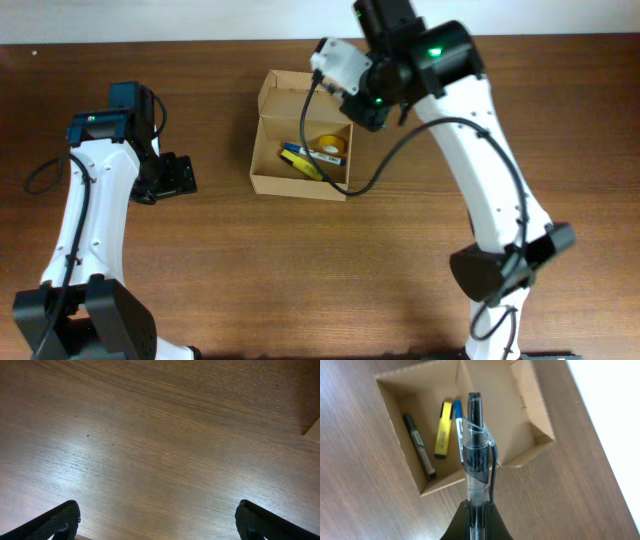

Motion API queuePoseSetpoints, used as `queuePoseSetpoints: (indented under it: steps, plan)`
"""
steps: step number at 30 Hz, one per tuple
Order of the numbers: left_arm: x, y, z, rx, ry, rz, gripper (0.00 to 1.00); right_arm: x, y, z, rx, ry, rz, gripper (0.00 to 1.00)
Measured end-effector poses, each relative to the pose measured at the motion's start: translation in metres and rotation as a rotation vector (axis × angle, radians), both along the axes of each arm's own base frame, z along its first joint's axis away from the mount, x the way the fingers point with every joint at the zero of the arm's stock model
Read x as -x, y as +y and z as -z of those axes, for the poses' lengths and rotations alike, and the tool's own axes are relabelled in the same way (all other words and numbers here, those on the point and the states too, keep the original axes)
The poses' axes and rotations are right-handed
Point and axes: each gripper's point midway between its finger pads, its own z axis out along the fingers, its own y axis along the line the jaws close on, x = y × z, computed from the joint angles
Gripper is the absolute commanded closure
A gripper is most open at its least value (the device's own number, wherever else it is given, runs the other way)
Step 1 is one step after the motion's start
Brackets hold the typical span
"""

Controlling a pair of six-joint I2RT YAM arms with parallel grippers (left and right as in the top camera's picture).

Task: Pack container
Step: 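Carry the clear pen with the right gripper into the box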

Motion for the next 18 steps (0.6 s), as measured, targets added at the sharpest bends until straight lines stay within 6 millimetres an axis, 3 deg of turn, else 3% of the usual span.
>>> queuePoseSetpoints:
  steps: [9,14,18]
  plan:
    - [0.0,0.0,0.0,0.0,0.0,0.0,0.0,-0.019,0.017,0.086,0.066,0.143,-0.084,0.96]
    - [0.0,0.0,0.0,0.0,0.0,0.0,0.0,-0.013,0.034,0.096,0.084,0.139,-0.176,0.96]
    - [0.0,0.0,0.0,0.0,0.0,0.0,0.0,-0.003,0.061,0.094,0.074,0.103,-0.297,0.96]
